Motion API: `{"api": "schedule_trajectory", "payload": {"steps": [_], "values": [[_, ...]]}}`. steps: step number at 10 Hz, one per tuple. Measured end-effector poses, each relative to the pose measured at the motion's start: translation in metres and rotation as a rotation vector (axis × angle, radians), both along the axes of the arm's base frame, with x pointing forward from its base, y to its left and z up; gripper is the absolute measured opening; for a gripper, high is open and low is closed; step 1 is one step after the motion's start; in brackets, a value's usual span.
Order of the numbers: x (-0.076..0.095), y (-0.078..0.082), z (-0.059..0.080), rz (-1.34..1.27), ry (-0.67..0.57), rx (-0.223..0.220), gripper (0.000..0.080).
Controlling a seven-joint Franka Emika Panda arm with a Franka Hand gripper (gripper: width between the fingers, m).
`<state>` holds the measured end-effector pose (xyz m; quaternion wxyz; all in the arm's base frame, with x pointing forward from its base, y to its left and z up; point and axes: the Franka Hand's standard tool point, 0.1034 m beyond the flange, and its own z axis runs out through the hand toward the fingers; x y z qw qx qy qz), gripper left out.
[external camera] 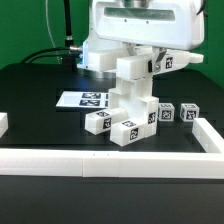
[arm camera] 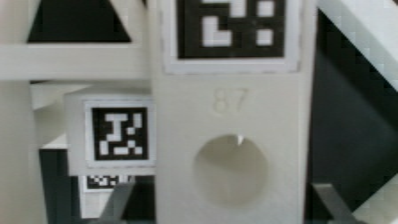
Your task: Assemble chair
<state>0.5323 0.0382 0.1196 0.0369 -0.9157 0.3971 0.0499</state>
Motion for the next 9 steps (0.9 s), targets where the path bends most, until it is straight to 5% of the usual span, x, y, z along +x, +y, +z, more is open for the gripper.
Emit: {"api": "schedule_trajectory", "payload": {"steps": [9], "values": [[-0.0018,-0.0001,0.0000,0.008,-0.020,-0.005,0.0285]]}}
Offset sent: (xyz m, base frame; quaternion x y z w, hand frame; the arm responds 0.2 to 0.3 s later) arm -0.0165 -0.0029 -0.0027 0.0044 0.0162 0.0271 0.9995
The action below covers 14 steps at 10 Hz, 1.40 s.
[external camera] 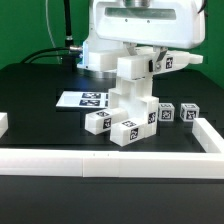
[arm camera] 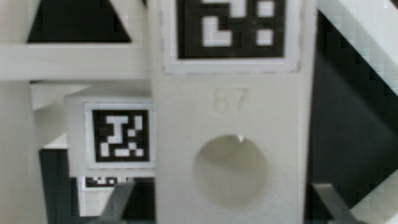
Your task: Assemble chair
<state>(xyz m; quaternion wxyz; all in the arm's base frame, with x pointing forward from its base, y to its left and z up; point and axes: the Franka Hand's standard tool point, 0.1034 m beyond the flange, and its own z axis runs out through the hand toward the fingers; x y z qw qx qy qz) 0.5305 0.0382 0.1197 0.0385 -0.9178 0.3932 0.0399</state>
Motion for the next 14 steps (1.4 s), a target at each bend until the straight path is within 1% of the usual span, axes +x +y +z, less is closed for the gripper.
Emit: {"api": "schedule_trajectory", "payload": {"steps": [3,5,9,10,11,12,14], "values": [[0.004,-0.003,0.000,0.006,-0.009,-0.003,0.0285],[0.002,-0.009,-0.007,0.003,0.004,-0.009,0.0285],[0.001,-0.010,-0.009,0.005,0.008,-0.011,0.0285],[0.000,-0.011,-0.012,0.009,0.009,-0.013,0.0285],[-0.001,-0.013,-0.020,0.019,0.011,-0.020,0.0285],[-0.001,-0.015,-0.023,0.037,0.014,-0.021,0.0285],[-0.001,-0.015,-0.023,0.052,0.011,-0.021,0.0285]]}}
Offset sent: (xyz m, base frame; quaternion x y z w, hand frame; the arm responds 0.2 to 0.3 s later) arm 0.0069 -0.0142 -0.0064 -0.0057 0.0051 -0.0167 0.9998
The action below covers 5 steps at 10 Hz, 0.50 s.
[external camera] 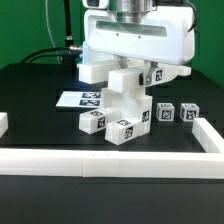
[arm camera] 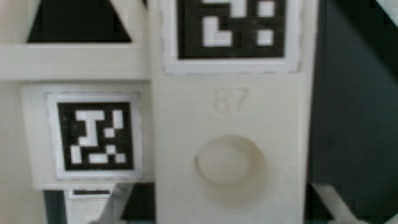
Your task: Assemble chair
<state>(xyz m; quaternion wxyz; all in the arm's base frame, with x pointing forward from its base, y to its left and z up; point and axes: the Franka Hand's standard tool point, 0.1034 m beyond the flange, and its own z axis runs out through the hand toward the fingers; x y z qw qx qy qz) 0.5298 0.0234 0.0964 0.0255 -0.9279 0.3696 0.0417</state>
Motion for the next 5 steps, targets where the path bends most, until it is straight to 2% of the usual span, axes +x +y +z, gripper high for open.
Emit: {"api": "schedule_trajectory", "payload": {"steps": [5], "values": [[0.0048,-0.0001,0.0007,0.003,-0.026,-0.006,0.0285]]}}
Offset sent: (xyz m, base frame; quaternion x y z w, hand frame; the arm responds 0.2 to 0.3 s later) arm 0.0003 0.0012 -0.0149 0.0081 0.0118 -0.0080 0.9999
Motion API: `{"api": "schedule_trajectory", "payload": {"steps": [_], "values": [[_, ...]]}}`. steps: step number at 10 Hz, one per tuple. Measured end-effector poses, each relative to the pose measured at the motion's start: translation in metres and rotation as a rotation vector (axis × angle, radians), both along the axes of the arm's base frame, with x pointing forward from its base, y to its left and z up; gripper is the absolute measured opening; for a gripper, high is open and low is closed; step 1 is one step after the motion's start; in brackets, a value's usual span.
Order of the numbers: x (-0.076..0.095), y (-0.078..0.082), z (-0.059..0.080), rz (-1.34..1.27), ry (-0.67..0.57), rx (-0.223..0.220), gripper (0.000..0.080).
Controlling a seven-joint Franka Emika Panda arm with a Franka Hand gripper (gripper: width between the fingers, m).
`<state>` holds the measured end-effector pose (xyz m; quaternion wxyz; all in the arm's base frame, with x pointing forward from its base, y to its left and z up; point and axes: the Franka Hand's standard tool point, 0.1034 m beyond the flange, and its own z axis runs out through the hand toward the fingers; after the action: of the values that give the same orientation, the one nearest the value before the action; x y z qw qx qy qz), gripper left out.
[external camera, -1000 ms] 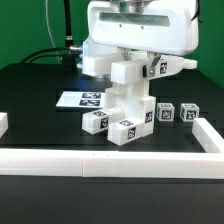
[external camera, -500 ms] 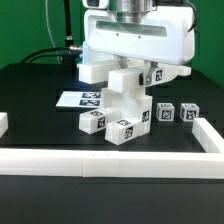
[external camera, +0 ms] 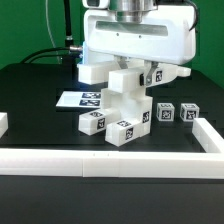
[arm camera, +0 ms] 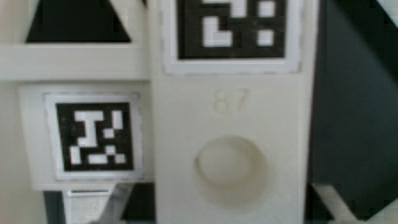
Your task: Assemble chair
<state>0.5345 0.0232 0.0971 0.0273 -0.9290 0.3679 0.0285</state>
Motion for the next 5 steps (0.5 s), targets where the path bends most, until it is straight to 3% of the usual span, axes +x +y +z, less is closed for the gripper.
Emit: {"api": "schedule_trajectory", "payload": {"steps": [2,3,4,5], "values": [[0.0004,0.0001,0.0003,0.000,-0.001,0.000,0.0290],[0.0004,0.0001,0.0002,0.000,-0.001,0.000,0.0492],[0.0005,0.0000,0.0002,0.000,-0.001,0.000,0.0603],[0.0009,-0.0022,-0.0004,0.010,-0.004,-0.001,0.0636]]}}
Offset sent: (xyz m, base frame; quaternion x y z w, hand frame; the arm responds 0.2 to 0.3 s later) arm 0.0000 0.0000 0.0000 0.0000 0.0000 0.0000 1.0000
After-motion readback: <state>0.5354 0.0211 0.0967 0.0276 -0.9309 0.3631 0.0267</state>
